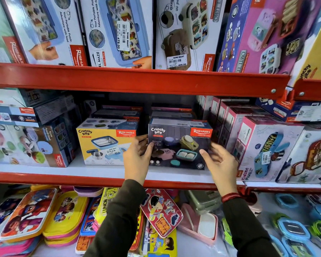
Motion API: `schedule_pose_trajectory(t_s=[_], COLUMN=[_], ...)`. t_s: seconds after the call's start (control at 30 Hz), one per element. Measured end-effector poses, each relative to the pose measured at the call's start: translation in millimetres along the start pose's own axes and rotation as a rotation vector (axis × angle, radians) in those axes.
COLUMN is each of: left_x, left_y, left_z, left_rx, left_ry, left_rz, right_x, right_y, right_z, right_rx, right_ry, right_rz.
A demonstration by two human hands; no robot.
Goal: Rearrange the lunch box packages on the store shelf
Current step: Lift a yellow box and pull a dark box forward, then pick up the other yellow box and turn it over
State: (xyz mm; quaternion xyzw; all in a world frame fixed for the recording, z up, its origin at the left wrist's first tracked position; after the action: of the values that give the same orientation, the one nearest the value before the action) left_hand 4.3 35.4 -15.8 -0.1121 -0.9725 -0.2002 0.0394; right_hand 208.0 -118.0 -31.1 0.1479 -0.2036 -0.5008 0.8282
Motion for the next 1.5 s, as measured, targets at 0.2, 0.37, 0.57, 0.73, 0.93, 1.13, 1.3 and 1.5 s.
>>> schedule_pose_trajectory(t_s=[0.2, 0.37, 0.57, 0.73, 0.93, 1.13, 1.3, 1.5], left_x=[-4, -3, 0, 26, 70, 119, 154, 175], left_y=[6, 8, -1, -17, -7, 12, 38, 52], left_z=[15, 22, 21, 13, 22, 41, 76, 95], left_rx=[0.082, 0.075, 0.051, -0.050, -0.116, -0.100, 0.046, 0.082], left_ry=[0.105, 0.218, 0.209, 0.052, 0.045, 0.222, 0.393, 0.432], left_rz=[0.002, 0.021, 0.050, -0.047, -0.181, -0.223, -0.046, 0.118], right_x=[-17, -26, -27, -31, -86, -154, -197, -209], right_y=[3, 3, -4, -27, -58, -74, -74, -81], right_z=[-6, -9, -9, 7, 42, 61, 52, 57], right_rx=[-0.063, -0.072, -0.038, 0.037, 0.005, -0.053, -0.140, -0.143], right_ry=[-0.016, -0.036, -0.016, 0.111, 0.199, 0.097, -0.057, -0.187], right_rz=[0.017, -0.003, -0.042, -0.176, 0.013, 0.332, 0.459, 0.447])
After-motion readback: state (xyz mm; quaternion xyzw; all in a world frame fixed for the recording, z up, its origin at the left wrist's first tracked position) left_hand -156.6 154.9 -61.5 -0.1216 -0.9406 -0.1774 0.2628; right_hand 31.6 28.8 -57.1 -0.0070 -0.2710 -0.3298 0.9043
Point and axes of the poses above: each hand's wrist, its own y-axis towards the middle knuckle, its own x-axis out of the back of the hand, z = x × y, the point moved 2 cm from there along y, towards the middle knuckle, and after that the axes turned 3 degrees about y, right-handed, at the moved point
